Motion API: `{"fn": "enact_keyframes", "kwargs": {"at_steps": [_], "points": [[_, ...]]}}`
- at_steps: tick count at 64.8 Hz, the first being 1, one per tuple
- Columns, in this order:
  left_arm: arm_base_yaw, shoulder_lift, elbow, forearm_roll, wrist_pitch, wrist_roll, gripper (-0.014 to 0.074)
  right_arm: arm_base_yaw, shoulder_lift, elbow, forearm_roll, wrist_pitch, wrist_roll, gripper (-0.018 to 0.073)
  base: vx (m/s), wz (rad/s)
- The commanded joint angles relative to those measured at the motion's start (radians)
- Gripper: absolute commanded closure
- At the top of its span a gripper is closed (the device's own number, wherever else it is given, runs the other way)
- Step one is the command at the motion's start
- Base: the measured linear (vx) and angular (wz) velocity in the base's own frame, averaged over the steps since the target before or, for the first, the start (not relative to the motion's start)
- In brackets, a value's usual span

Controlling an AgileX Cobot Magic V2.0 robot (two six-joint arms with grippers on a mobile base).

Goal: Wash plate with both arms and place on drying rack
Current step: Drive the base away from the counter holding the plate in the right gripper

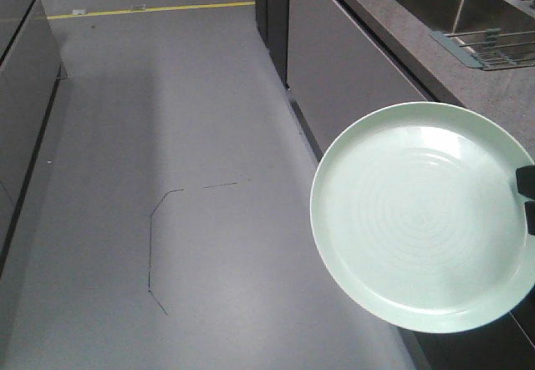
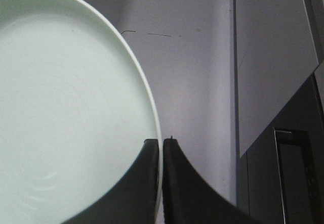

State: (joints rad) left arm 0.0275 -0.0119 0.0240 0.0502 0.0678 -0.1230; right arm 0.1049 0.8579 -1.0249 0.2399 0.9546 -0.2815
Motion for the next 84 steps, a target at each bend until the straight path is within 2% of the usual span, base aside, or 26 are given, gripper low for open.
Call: {"fn": "enact_keyframes", "kwargs": {"at_steps": [1, 84], "points": [[-0.007, -0.015, 0.022, -0.008, -0.068, -0.003, 0.0602, -0.005, -0.006, -0.028, 0.012, -0.063, 0.0, 0.0566, 0.06, 0.22], [-0.007, -0.015, 0.022, -0.008, -0.068, -0.003, 0.0602, -0.005, -0.006, -0.028, 0.012, -0.063, 0.0, 0.0566, 0.08, 0.16]]}}
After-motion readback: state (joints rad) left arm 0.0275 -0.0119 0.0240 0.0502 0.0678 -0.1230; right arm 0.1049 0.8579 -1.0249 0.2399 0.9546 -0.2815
